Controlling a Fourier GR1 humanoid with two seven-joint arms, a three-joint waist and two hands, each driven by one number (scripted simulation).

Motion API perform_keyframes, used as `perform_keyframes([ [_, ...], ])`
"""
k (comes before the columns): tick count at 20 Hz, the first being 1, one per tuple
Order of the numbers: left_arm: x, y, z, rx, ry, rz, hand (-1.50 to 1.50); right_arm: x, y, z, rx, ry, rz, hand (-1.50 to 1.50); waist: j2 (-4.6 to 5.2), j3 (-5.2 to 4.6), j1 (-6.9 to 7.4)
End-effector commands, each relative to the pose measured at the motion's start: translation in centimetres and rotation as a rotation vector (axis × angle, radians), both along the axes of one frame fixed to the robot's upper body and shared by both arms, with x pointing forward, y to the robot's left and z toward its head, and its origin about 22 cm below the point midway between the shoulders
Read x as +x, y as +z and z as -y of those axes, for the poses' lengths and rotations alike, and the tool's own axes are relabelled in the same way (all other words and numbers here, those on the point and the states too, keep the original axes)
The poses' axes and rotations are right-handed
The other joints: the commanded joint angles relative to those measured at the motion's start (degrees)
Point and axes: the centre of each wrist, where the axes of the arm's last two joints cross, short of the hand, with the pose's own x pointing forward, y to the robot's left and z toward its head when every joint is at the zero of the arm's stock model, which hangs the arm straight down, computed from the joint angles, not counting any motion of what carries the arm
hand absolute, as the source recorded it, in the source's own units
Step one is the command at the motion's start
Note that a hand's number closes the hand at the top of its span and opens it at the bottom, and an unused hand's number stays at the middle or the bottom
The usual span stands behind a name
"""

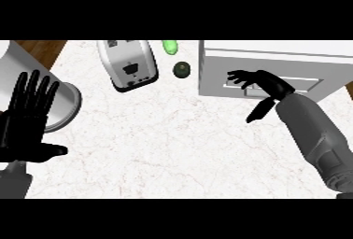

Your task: Pick up the cup, place it into the drawer and close the drawer

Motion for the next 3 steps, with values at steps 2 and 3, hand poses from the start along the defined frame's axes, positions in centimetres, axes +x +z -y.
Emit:
perform_keyframes([
  [2,0.6,0.1,0.2,0.013,-0.004,0.003,-1.50,1.0,2.1,1.3,-0.075,-0.154,0.037,-1.50,1.92,0.31,1.03],
  [3,0.5,-0.1,-0.2,0.014,-0.006,-0.002,-1.50,1.1,2.8,2.4,-0.075,-0.160,0.047,-1.50,2.22,0.31,1.40],
])
